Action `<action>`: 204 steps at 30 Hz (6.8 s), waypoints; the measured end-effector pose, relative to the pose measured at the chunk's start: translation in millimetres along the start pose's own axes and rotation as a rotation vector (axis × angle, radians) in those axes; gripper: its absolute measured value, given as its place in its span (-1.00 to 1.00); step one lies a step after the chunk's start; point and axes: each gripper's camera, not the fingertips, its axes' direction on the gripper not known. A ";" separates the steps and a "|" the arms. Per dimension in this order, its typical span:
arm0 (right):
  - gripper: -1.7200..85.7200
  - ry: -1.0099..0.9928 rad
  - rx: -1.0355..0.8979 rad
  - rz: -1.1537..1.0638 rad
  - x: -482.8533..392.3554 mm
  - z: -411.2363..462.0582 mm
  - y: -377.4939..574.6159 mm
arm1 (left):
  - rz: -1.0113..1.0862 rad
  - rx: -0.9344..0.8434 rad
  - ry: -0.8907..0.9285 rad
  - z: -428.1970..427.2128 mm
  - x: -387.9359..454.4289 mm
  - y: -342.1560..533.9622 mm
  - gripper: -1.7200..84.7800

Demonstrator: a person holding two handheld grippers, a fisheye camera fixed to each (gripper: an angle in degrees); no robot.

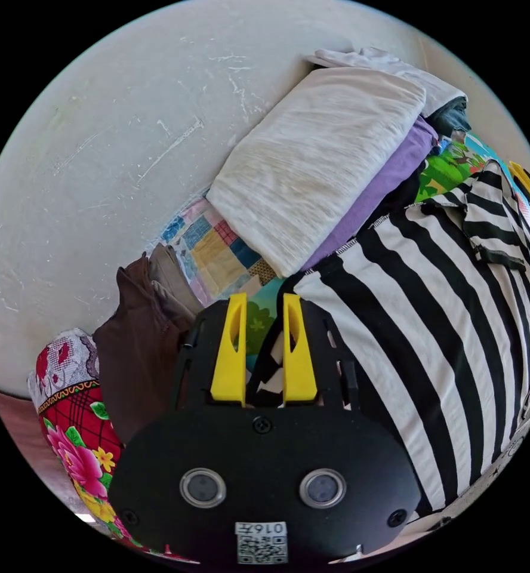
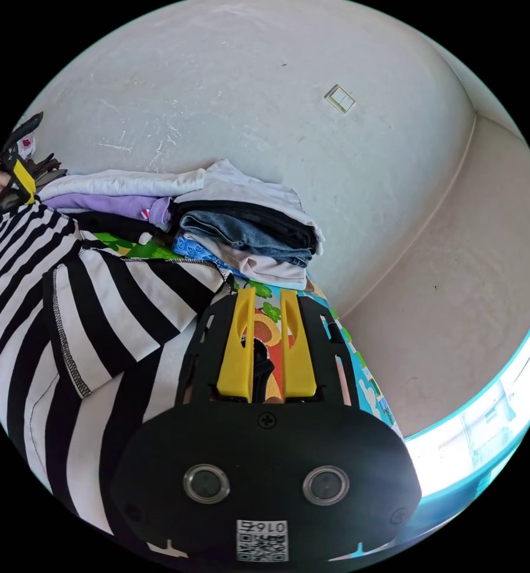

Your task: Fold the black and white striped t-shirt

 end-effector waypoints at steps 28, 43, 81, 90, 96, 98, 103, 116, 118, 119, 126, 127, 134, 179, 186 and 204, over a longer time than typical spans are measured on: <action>-0.81 -0.027 -0.012 -0.012 23.3 37.3 -18.6 | -0.215 -0.119 0.102 48.5 -18.7 93.1 -0.90; -0.82 -0.352 -0.048 0.112 107.0 54.4 -18.4 | -0.151 -0.279 -0.133 3.4 29.7 96.7 -0.84; -0.73 -0.691 -0.415 -0.027 130.8 166.6 -89.5 | -0.164 0.032 0.158 -101.9 356.0 631.8 -0.98; -0.94 -0.616 -0.334 -0.102 95.2 150.0 -110.9 | -0.292 0.056 0.287 -109.4 384.2 723.2 -0.98; -0.82 -0.473 -0.462 -0.140 74.8 140.1 -98.6 | -0.399 0.099 0.099 -131.2 399.1 792.0 -0.98; -0.80 -0.431 -0.400 -0.007 103.1 115.2 -87.0 | -0.487 0.122 0.008 -144.6 393.3 825.1 -0.98; -0.78 -0.579 -0.254 -0.072 118.4 24.7 -59.8 | -0.585 0.102 0.253 -131.3 379.9 900.6 -0.93; -0.76 -0.979 0.144 -0.334 22.0 -286.6 78.7 | -0.644 0.252 0.501 -82.5 408.6 955.6 -0.83; -0.76 -0.994 0.158 -0.371 0.7 -318.5 103.6 | -0.647 0.217 0.508 -72.1 410.0 954.0 -0.83; -0.76 -1.000 0.171 -0.393 -17.8 -339.1 120.6 | -0.645 0.201 0.505 -65.3 412.0 953.8 -0.83; -0.74 -1.118 0.280 -0.611 -170.6 -447.2 192.2 | -0.678 0.210 0.530 -47.1 428.3 975.3 -0.87; -0.74 -1.109 0.285 -0.653 -199.5 -463.4 199.1 | -0.678 0.211 0.532 -47.0 430.1 977.5 -0.88; -0.78 -0.946 0.302 -0.725 -297.8 -537.8 217.9 | -0.684 0.257 0.511 -52.1 457.0 1010.0 -0.88; -0.93 -0.901 0.317 -0.582 -351.1 -652.5 276.3 | -0.762 0.386 0.960 73.1 509.1 996.4 -0.87; -0.93 -0.913 0.319 -0.575 -347.3 -651.1 280.0 | -0.775 0.359 0.965 83.7 519.5 994.2 -0.87; -0.93 -0.929 0.350 -0.580 -334.4 -648.4 292.7 | -0.740 0.441 0.961 79.3 530.6 966.3 -0.98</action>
